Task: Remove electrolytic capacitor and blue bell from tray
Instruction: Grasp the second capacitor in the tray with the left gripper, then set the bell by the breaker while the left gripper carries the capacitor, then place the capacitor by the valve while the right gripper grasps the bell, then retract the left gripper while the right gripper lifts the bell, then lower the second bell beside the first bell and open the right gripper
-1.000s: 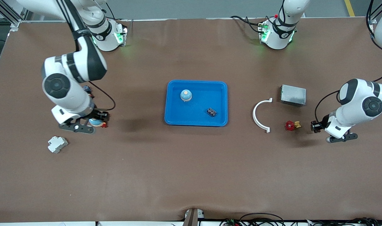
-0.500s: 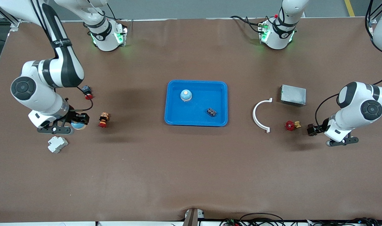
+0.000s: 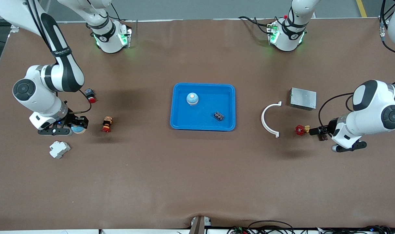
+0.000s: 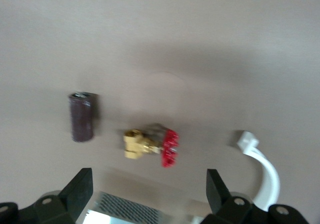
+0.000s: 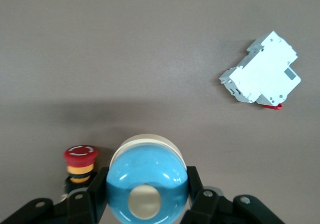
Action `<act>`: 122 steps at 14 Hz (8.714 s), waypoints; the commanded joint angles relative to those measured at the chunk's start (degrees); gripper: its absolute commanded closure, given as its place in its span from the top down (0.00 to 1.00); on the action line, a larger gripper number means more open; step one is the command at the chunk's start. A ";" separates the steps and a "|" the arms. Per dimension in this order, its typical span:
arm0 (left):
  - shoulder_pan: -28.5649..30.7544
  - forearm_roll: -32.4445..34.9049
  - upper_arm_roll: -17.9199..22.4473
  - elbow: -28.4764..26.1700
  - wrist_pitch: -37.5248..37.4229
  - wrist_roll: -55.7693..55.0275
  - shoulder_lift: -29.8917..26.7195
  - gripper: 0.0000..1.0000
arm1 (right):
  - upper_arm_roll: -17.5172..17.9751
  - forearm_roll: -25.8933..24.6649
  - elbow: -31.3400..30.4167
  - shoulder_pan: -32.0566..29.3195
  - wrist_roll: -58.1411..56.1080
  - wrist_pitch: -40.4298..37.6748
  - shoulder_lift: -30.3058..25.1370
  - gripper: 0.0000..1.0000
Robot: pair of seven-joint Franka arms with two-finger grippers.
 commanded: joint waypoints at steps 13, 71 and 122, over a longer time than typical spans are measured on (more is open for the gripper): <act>-33.91 -3.45 2.59 3.09 5.07 -46.70 -0.30 1.00 | 1.25 1.21 -2.70 -4.33 -2.58 11.92 8.53 0.00; -27.16 6.49 19.56 -11.24 6.60 -35.30 -5.30 1.00 | 2.49 7.10 12.76 51.73 86.01 -2.23 9.58 1.00; -50.45 -30.78 54.01 3.00 -20.03 22.88 -48.90 1.00 | 2.04 3.59 22.26 7.46 8.96 -19.89 7.83 0.00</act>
